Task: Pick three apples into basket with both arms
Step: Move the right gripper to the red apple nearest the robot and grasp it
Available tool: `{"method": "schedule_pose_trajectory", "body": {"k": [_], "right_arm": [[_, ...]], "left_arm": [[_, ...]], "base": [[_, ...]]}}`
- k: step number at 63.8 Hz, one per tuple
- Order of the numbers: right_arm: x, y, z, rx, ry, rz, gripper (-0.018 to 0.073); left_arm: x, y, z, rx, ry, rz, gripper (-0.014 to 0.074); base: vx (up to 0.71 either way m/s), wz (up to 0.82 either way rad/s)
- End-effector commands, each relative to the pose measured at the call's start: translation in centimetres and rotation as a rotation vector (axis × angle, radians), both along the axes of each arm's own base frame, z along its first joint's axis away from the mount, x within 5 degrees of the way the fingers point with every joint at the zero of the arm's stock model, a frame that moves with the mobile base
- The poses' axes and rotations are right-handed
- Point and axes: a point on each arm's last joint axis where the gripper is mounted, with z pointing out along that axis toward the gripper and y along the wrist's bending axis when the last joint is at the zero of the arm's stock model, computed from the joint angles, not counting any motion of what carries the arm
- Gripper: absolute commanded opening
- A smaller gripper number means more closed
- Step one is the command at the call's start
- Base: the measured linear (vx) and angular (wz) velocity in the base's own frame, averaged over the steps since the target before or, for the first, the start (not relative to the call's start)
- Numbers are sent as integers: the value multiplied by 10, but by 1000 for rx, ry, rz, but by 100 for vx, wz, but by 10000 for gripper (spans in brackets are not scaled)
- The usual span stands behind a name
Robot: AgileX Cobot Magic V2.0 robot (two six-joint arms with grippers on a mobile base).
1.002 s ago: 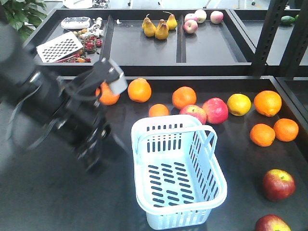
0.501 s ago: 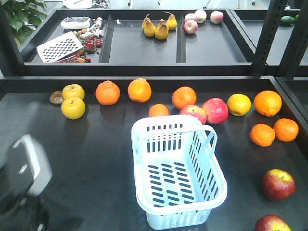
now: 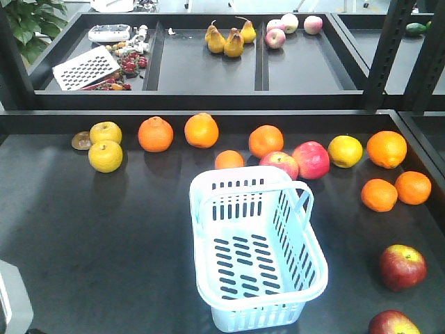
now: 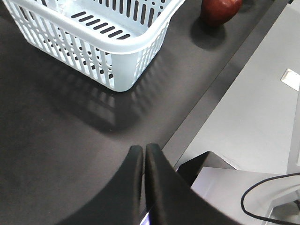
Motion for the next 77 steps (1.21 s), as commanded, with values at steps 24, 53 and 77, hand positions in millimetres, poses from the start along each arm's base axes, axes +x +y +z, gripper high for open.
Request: {"method": "schedule_pose_trajectory", "body": {"k": [24, 53, 77], "right_arm": [[-9, 9, 61, -47, 60, 108, -4], [54, 11, 116, -499, 742, 302, 280], [103, 7, 82, -551, 979, 320, 725]], "left_arm": [[5, -2, 11, -60, -28, 42, -8], [5, -2, 11, -60, -28, 42, -8], [5, -2, 11, -60, -28, 42, -8]], "base": [[0, 0], [0, 0], [0, 0]]}}
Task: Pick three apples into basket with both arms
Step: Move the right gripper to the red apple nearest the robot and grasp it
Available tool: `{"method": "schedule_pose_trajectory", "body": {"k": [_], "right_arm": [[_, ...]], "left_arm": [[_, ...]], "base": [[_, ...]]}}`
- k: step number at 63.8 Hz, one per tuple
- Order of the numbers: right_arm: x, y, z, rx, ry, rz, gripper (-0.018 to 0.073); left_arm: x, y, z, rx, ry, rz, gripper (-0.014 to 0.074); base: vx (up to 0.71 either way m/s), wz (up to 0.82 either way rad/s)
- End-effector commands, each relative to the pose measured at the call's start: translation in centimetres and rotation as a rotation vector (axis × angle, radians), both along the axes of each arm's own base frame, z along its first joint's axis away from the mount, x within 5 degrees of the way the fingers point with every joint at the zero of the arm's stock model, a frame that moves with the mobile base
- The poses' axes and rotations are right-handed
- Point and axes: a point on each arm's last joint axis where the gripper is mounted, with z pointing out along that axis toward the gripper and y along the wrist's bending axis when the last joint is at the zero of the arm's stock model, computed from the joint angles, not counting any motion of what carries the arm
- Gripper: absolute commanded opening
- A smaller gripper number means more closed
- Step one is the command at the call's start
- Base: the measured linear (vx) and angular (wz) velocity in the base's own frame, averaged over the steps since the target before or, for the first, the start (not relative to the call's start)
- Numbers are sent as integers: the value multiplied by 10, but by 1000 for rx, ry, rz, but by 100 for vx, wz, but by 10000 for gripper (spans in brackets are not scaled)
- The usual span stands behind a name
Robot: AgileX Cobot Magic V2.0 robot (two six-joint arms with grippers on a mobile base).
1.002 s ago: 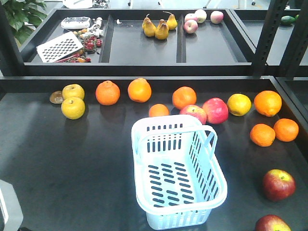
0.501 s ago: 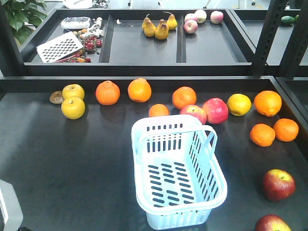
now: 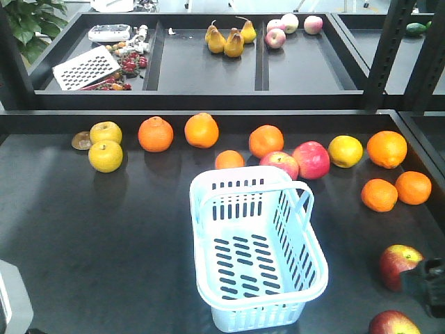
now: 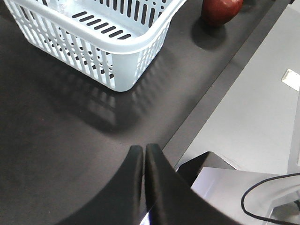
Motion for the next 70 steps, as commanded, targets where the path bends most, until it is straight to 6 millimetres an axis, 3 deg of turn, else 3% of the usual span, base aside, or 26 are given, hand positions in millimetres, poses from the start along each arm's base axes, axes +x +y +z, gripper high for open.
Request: {"method": "schedule_pose_trajectory", "body": {"k": [1, 25, 36, 70], "right_arm": [[18, -2, -3, -18, 31, -24, 724], [66, -9, -67, -39, 337, -82, 634], [77, -18, -88, -38, 402, -105, 631], [97, -18, -143, -34, 534, -66, 627]], "left_arm": [[5, -2, 11, -59, -28, 41, -8], [5, -2, 11, -59, -28, 41, -8], [5, -2, 11, -59, -28, 41, -8], [5, -2, 11, -59, -28, 41, -8]], "base": [[0, 0], [0, 0], [0, 0], [0, 0]]}}
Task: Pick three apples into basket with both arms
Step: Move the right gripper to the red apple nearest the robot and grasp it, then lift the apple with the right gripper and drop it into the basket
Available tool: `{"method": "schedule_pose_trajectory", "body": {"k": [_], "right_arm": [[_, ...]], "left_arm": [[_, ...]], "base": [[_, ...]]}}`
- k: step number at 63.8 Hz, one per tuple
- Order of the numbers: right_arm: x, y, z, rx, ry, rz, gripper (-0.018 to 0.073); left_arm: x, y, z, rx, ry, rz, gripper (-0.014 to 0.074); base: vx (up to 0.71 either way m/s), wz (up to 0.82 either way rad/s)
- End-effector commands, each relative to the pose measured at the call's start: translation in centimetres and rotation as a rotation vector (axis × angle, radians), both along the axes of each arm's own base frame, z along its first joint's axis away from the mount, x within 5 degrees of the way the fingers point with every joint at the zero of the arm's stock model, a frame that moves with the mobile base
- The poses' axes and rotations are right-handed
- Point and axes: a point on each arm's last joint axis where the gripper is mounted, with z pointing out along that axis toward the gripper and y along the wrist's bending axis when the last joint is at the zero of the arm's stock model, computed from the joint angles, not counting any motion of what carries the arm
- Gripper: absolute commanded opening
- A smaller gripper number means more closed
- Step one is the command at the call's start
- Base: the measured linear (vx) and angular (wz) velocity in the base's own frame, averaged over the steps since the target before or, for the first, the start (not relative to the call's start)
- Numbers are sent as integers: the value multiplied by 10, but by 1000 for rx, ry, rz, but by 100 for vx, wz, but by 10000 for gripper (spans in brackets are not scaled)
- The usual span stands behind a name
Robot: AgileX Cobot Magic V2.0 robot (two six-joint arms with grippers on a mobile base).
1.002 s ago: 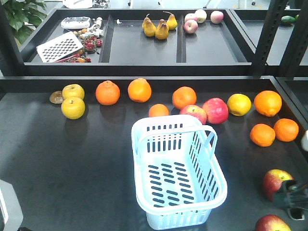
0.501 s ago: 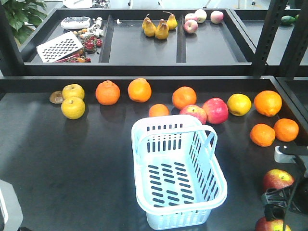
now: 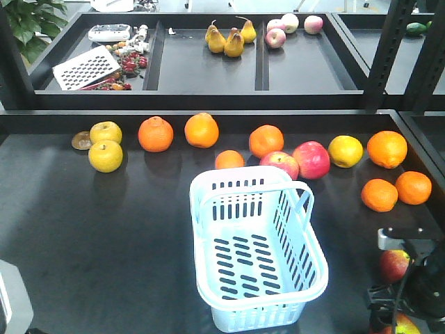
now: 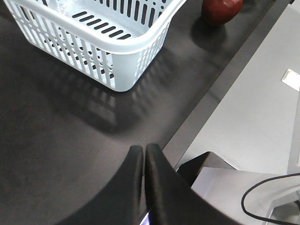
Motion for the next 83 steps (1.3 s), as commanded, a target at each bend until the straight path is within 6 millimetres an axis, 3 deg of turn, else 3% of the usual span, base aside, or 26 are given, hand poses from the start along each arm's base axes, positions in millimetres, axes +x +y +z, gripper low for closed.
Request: {"method": "schedule_pose_trajectory", "body": {"k": [1, 21, 28, 36, 44, 53, 61, 75, 83], "right_arm": [[10, -2, 0, -7, -36, 13, 627], [14, -3, -31, -6, 36, 22, 616], [14, -3, -32, -5, 42, 21, 584], [14, -3, -27, -5, 22, 20, 488], [13, -3, -18, -7, 1, 23, 335], [11, -2, 6, -5, -55, 25, 148], [5, -1, 43, -3, -124, 38, -8], [-25, 6, 120, 47, -405, 66, -8], [-45, 22, 149, 182, -549, 124, -5]], "left_arm": [[5, -2, 11, -59, -28, 41, -8], [5, -2, 11, -59, -28, 41, -8], [5, -2, 11, -59, -28, 41, -7], [5, -2, 11, -59, -30, 42, -7], [5, -2, 11, -59, -30, 42, -7], [5, -2, 11, -59, -30, 42, -7], [5, -2, 11, -59, -30, 42, -7], [5, -2, 11, -59, -30, 42, -6], [5, -2, 11, -59, -30, 42, -6]], "base": [[0, 0], [0, 0], [0, 0], [0, 0], [0, 0], [0, 0], [0, 0], [0, 0], [0, 0]]}}
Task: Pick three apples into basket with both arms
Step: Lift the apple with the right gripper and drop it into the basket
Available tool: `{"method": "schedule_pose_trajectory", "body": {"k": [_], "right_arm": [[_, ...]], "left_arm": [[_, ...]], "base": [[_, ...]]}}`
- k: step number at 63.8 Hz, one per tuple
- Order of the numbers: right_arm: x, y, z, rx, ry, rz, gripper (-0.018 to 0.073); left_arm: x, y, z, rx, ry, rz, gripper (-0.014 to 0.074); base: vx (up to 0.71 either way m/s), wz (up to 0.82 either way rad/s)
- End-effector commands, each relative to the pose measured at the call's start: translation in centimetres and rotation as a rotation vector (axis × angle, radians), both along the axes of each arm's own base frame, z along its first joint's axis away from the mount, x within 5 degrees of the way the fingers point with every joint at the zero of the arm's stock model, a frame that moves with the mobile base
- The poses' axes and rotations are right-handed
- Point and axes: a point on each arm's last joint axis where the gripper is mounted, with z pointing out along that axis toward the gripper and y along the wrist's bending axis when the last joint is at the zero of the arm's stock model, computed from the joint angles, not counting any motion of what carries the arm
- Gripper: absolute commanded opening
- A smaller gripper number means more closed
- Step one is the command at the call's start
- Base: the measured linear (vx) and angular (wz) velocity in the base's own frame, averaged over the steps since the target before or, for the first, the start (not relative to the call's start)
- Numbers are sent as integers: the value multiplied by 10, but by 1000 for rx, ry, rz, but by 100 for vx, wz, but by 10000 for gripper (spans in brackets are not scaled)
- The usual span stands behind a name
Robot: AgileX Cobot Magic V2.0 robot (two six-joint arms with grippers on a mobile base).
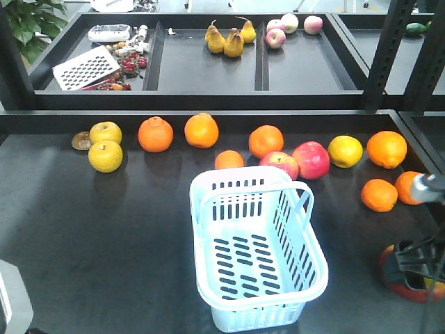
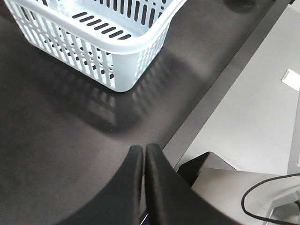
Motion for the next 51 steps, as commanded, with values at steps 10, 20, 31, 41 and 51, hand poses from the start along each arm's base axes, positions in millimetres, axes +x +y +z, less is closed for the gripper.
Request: {"method": "schedule_pose_trajectory", "body": {"k": [10, 20, 31, 41, 51], "right_arm": [[-19, 42, 51, 261, -302, 189, -4], [-12, 72, 50, 347, -340, 262, -2], [14, 99, 28, 295, -367, 301, 16], [38, 107, -1, 261, -323, 258, 85], [51, 109, -25, 223, -263, 252, 256]], "left_arm": [[5, -2, 11, -59, -29, 41, -6], [5, -2, 11, -59, -29, 41, -6], [5, -2, 11, -59, -28, 41, -6], [5, -2, 11, -59, -28, 41, -6], [5, -2, 11, -59, -28, 41, -6]], "base": [[0, 0], [0, 0], [0, 0], [0, 0], [0, 0]]}}
